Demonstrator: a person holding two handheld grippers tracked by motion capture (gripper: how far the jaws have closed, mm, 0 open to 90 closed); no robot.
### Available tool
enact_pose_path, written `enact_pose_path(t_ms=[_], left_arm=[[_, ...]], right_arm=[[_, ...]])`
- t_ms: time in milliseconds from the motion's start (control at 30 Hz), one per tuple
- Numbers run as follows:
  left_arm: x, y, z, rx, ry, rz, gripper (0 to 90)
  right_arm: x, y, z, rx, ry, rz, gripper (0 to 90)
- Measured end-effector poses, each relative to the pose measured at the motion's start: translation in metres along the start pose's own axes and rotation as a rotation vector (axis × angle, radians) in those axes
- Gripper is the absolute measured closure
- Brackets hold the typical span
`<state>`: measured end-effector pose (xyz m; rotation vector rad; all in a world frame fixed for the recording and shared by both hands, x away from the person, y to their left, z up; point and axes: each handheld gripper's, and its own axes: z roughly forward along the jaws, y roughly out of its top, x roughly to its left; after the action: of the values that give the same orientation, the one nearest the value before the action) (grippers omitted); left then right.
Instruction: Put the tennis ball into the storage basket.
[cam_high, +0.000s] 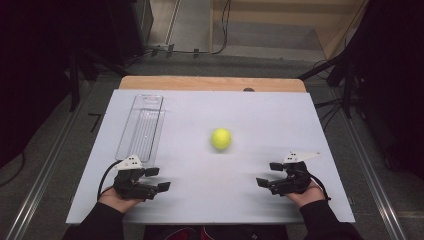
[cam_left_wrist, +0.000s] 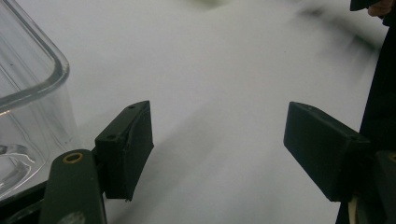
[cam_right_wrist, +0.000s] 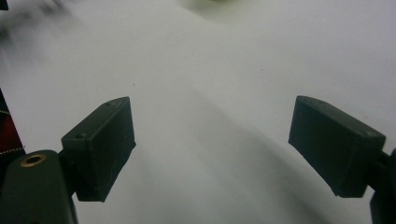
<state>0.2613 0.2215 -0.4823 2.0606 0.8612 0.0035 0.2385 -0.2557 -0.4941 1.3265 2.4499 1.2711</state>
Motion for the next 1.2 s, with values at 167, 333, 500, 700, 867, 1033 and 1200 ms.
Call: enact_pose_path(t_ms=[167, 333, 500, 700, 867, 1033, 1200], left_arm=[[-0.0008, 0.0003, 0.0005, 0.003, -0.002, 0.001, 24.2], [-0.0018, 0.0012, 0.0009, -0.001, -0.003, 0.008, 24.2], [-0.0017, 0.0011, 0.0006, -0.005, 0.004, 0.015, 24.0], [-0.0018, 0.0005, 0.0000, -0.007, 0.005, 0.015, 23.9], [-0.0017, 0.0010, 0.0008, -0.005, 0.003, 0.020, 23.9], [-0.0016, 0.0013, 0.0004, -0.002, 0.007, 0.017, 23.9], [-0.0017, 0.0017, 0.0001, -0.001, 0.002, 0.012, 23.9]], right_arm=[[-0.0006, 0.0002, -0.0019, -0.013, 0.000, 0.010, 12.7], [-0.0005, -0.0001, -0.0013, -0.004, 0.004, 0.008, 12.6], [-0.0004, -0.0005, -0.0013, -0.004, 0.010, 0.009, 12.6], [-0.0001, -0.0001, -0.0007, -0.005, 0.016, 0.008, 12.6], [-0.0001, -0.0006, -0.0006, -0.006, 0.019, 0.007, 12.6], [-0.0005, -0.0010, -0.0007, -0.007, 0.017, 0.010, 12.6], [-0.0007, -0.0009, -0.0005, -0.007, 0.020, 0.012, 12.6]])
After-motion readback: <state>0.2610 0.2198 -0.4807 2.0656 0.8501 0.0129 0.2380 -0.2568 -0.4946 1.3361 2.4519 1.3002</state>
